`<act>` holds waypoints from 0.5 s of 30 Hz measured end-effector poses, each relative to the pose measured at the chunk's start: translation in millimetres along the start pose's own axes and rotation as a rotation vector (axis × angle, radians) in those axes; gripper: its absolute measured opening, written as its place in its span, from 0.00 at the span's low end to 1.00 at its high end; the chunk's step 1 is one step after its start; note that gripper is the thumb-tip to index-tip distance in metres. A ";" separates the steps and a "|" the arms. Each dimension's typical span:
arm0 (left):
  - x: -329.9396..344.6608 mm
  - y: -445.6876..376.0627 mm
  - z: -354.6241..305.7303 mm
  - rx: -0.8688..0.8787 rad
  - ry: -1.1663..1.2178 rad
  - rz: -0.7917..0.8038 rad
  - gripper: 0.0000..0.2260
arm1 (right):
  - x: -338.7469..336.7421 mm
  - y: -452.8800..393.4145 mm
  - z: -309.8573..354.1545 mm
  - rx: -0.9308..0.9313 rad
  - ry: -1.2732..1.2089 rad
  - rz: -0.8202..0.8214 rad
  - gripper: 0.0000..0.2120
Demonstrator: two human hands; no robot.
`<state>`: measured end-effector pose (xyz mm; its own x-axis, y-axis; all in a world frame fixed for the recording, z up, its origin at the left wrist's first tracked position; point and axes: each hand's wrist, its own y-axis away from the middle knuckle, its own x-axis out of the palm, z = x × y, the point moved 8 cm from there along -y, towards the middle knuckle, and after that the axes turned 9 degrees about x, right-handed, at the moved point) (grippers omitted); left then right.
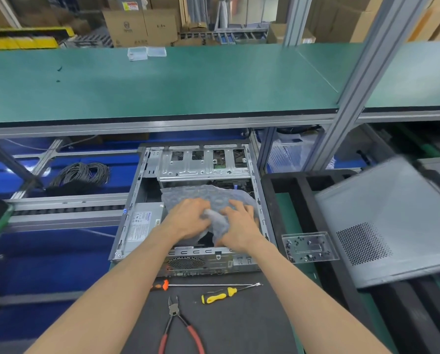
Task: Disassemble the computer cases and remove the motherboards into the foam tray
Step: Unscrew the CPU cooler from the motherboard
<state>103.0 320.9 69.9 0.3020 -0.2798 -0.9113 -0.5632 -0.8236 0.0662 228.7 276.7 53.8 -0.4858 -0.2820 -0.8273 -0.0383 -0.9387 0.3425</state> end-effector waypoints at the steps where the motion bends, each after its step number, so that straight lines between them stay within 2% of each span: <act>1: -7.1 0.0 -4.0 0.011 0.012 -0.041 0.02 | -2.3 2.2 1.7 -0.005 -0.001 -0.020 0.38; 3: -24.0 0.5 -16.0 0.048 0.058 -0.114 0.04 | -13.0 5.2 5.0 -0.016 -0.082 -0.117 0.36; 7: -66.1 3.0 -48.6 0.174 0.072 -0.212 0.06 | -52.5 20.6 12.9 -0.096 -0.499 -0.283 0.13; 9: -90.3 3.7 -62.8 0.229 0.051 -0.252 0.10 | -77.8 31.8 10.1 -0.094 -0.628 -0.371 0.05; 12: -122.0 3.8 -73.5 0.247 0.048 -0.268 0.26 | -110.6 43.4 -7.2 0.006 -0.902 -0.454 0.02; 13: -130.8 5.2 -75.2 0.243 0.060 -0.286 0.29 | -120.2 47.0 -14.1 0.033 -1.036 -0.455 0.01; 15: -141.5 7.1 -76.7 0.241 0.155 -0.347 0.29 | -137.1 51.6 -27.0 0.033 -1.296 -0.434 0.06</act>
<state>115.2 316.8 230.4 0.6060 -0.0924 -0.7901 -0.5655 -0.7486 -0.3462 316.9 261.6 172.9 -0.8912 0.4345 0.1302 -0.4076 -0.8931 0.1902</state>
